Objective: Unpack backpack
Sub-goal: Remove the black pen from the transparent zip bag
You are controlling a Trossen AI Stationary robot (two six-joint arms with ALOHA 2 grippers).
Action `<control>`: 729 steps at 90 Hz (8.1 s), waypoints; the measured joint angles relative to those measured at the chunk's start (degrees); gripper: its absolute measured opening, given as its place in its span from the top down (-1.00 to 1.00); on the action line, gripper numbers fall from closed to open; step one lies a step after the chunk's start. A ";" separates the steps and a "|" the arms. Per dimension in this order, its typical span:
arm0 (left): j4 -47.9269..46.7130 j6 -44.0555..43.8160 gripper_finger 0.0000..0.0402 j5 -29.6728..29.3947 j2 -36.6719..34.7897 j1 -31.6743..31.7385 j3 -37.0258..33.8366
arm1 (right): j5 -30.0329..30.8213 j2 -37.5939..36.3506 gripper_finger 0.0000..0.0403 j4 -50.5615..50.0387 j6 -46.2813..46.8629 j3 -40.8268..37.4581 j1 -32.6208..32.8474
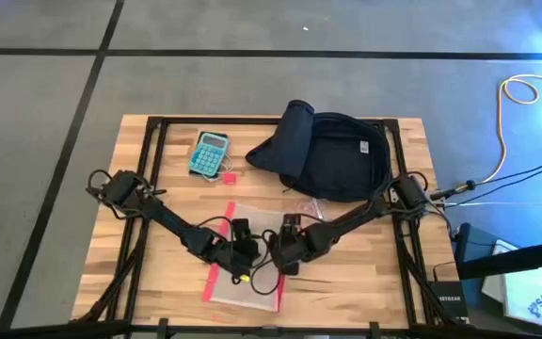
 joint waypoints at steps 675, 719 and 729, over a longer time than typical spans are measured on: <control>50.56 24.77 0.93 -14.38 2.84 2.49 -0.01 | 23.29 -22.73 -0.07 81.87 -7.65 -40.28 14.11; 51.48 27.81 0.93 -23.93 2.84 -0.23 -0.02 | 25.04 -22.71 0.16 81.30 -10.26 -40.52 14.57; 51.85 27.06 0.93 -21.93 2.84 -0.17 -0.02 | 24.30 -22.67 0.17 81.65 -8.84 -40.67 12.87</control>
